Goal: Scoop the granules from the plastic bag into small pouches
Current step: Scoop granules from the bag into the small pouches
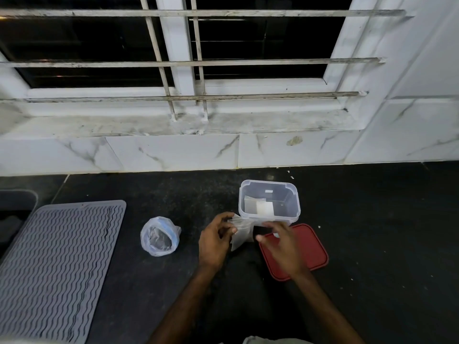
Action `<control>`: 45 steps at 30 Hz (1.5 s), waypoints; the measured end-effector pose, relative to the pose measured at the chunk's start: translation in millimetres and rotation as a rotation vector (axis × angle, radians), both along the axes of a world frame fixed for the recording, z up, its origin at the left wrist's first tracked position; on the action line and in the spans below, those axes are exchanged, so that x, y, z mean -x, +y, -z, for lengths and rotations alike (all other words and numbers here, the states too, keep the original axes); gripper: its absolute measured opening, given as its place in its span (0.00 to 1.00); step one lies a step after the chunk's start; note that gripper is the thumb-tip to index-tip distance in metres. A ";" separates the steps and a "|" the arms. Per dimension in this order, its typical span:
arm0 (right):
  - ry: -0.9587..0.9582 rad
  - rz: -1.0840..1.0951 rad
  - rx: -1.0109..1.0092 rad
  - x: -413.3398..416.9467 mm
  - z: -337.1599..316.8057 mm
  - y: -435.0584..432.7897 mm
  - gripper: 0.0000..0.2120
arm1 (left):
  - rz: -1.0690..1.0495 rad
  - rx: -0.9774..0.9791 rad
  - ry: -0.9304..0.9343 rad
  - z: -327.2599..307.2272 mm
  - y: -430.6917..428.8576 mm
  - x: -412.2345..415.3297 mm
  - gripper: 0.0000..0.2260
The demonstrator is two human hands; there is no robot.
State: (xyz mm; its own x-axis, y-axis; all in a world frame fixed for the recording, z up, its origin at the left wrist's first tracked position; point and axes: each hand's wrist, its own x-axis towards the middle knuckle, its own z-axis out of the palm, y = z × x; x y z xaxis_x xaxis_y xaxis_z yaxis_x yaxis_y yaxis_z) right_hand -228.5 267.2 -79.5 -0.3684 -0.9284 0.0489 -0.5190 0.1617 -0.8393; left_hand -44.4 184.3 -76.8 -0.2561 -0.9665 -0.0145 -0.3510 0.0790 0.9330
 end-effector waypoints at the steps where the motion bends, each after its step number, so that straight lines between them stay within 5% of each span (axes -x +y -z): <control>1: -0.146 -0.049 0.006 -6.2 -3.2 -4.7 0.15 | 0.009 0.000 0.026 -4.0 0.8 1.2 0.17; 7: -0.497 0.011 0.011 -21.0 -4.1 -17.6 0.06 | 0.051 0.010 0.101 -13.8 5.5 -8.0 0.20; 10: -0.357 0.062 -0.041 -18.1 4.8 -18.7 0.04 | 0.041 -0.012 0.063 -11.1 5.0 -11.0 0.21; 16: 0.293 0.048 -0.016 -20.9 8.3 -18.0 0.03 | -0.011 0.061 -0.057 2.5 11.6 -7.9 0.20; 22: 0.237 -0.136 -0.020 -19.7 -6.3 -20.9 0.09 | -0.007 0.020 -0.029 2.4 12.0 -9.2 0.17; 25: 0.279 -0.173 -0.043 -26.6 -6.7 -25.3 0.03 | 0.006 -0.009 -0.027 4.6 13.3 -7.2 0.20; 31: 0.589 -0.171 -0.146 -37.6 -14.0 -29.7 0.06 | -0.110 0.005 -0.025 -0.9 16.7 1.1 0.18; 45: 0.540 -0.172 -0.224 -25.2 -14.5 -35.7 0.04 | -0.094 -0.045 0.067 25.9 2.2 -5.3 0.16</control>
